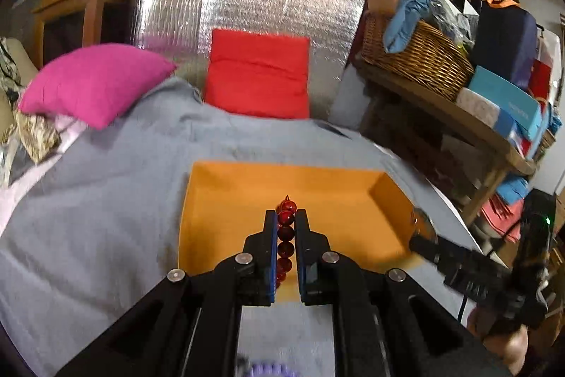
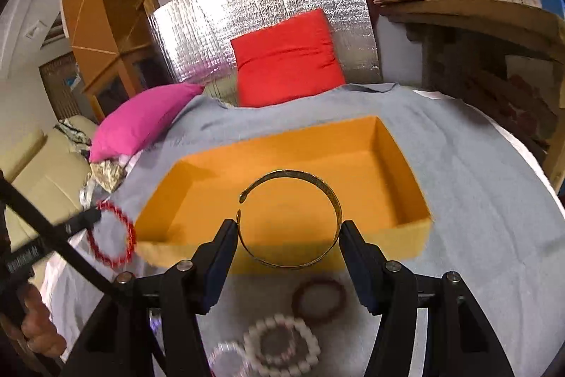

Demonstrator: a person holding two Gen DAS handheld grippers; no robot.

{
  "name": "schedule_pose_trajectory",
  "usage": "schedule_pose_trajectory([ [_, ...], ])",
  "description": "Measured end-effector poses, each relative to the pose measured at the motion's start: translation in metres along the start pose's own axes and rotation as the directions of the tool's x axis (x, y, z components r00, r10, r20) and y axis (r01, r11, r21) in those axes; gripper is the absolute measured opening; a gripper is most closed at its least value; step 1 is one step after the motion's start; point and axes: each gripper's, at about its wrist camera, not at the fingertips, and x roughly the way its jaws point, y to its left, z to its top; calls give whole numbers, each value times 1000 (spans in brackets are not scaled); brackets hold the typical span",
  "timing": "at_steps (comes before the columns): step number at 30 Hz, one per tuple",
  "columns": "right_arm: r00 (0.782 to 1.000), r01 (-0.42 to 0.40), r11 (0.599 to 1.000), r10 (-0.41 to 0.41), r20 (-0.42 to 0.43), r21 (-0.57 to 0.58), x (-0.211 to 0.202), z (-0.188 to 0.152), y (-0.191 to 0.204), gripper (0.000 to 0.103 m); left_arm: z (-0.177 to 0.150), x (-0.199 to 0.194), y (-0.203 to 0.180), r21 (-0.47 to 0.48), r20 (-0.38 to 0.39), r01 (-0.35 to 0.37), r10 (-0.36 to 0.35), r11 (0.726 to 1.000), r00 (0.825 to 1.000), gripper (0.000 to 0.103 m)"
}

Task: Organize jewelry
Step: 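Lift both bracelets and carry them over the orange box, then open both tools to drop the bracelets into the orange box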

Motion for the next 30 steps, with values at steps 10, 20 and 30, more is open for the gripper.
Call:
schedule_pose_trajectory([
  [10,994,3,1000,-3,-111,4,73,11,8,63,-14,76,4,-54,-135,-18,10,998,991,10],
  [20,987,51,999,-53,-154,-14,93,9,1,75,-37,99,3,38,-236,-153,158,988,959,11],
  [30,992,29,999,-26,-120,19,63,15,-7,75,-47,69,-13,191,-153,-291,321,937,934,57],
])
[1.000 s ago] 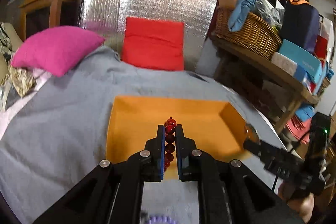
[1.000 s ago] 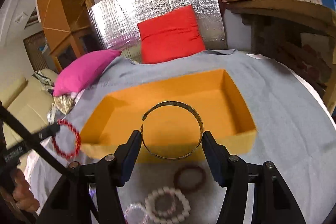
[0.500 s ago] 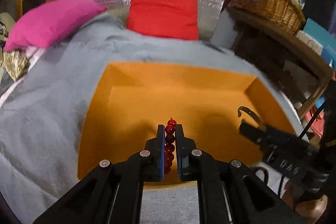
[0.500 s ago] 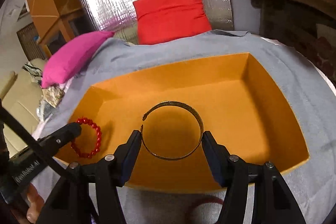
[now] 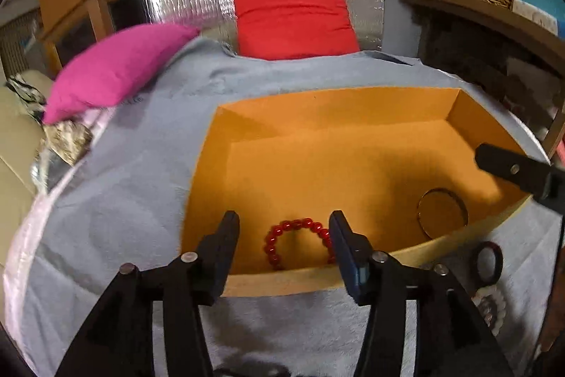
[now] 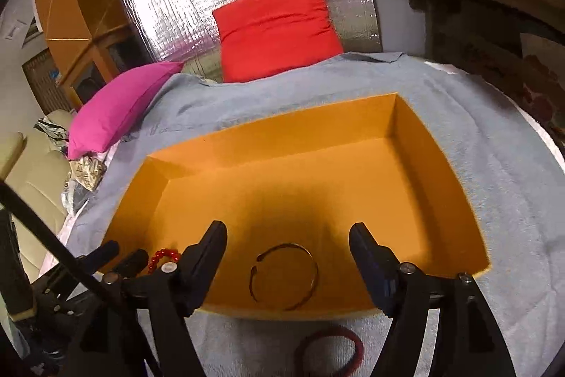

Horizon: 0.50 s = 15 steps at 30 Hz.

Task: Organize jewelry
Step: 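Open both tools to drop the bracelets into the orange box, then move both open tools back to the remaining bracelets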

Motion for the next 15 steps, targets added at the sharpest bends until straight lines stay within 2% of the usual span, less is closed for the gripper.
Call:
schedule_pose_trajectory([
  [5,1000,-20,1000,20,12,1,-20,-3,-3,75,-6,-18,2,16,26,-33,32,999,999,58],
  [15,1000,-2,1000,2,20,7,-60,-24,-18,75,-20,-48,7,16,51,-67,67,998,996,60],
])
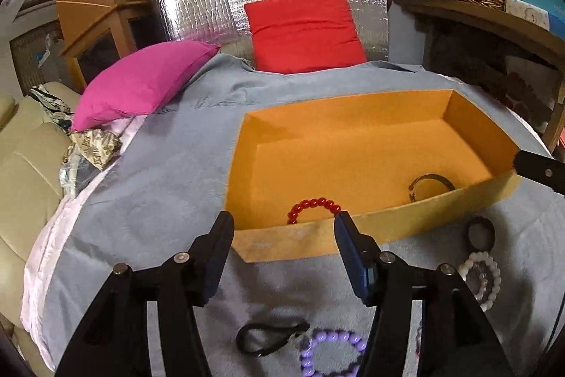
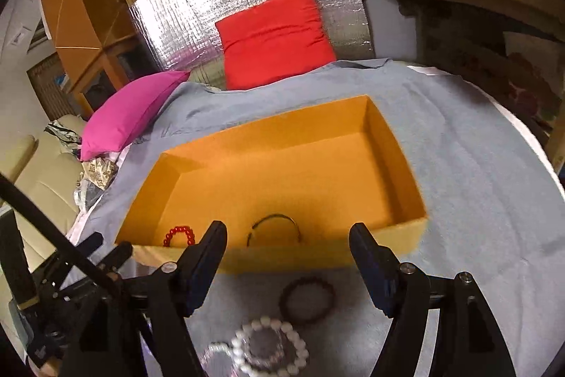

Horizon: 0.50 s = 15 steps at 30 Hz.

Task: Organize jewelry
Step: 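Move both open tools back to the remaining bracelets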

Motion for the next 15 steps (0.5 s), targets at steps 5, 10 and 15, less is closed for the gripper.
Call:
schedule_pose_trajectory([
  [5,1000,11,999,-11,-14,33,-22,-23,-17,75,-14,-10,11,-36,-22,-12,11,999,1000,61],
  [10,998,16,996,-11,-59,87,-31,-47,-29,75,-27,-20,20,-37,-23,-29,29,999,999,61],
  [15,995,16,994,-5,-99,111,-30,-63,-31,75,-38,-27,32,-41,-22,-43,42,998,999,62],
])
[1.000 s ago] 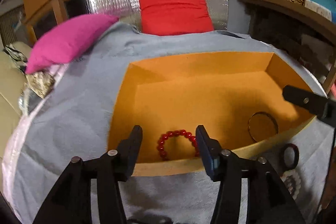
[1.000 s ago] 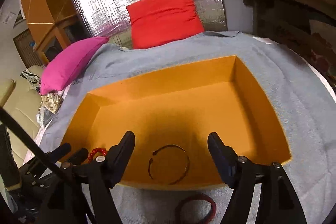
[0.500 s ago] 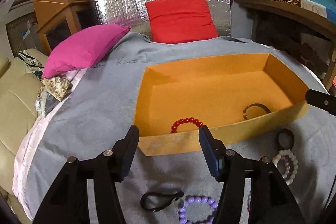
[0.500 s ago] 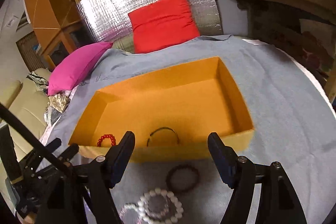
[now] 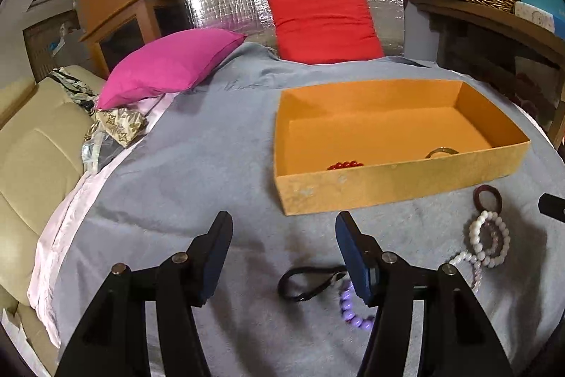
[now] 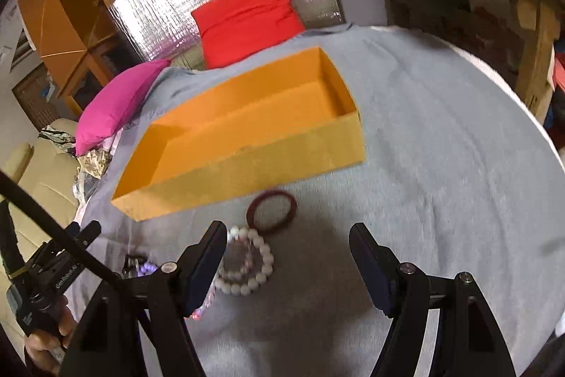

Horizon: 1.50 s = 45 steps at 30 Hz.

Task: Organize jewelry
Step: 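Move both open tools back to the remaining bracelets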

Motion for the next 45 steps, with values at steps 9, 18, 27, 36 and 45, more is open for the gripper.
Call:
schedule_pose_trajectory([
  [9,999,-22,999,20,-42,-33,18,-8,23,75,-2,1,15,-3,-1,-11,11,1000,1000,62],
  [18,997,-47,996,41,-71,-80,28,-12,43,75,-4,5,9,20,-14,-5,5,1000,1000,62],
  [27,995,-53,995,46,-84,-85,25,-12,37,75,-5,16,6,31,-57,26,-24,999,998,63],
  [36,994,-65,997,61,-95,-34,21,-6,3,61,-17,28,43,-43,-122,130,-135,991,983,63],
  [45,989,-81,996,77,-127,-32,35,-11,8,48,-28,22,39,-17,-141,291,-290,957,947,63],
])
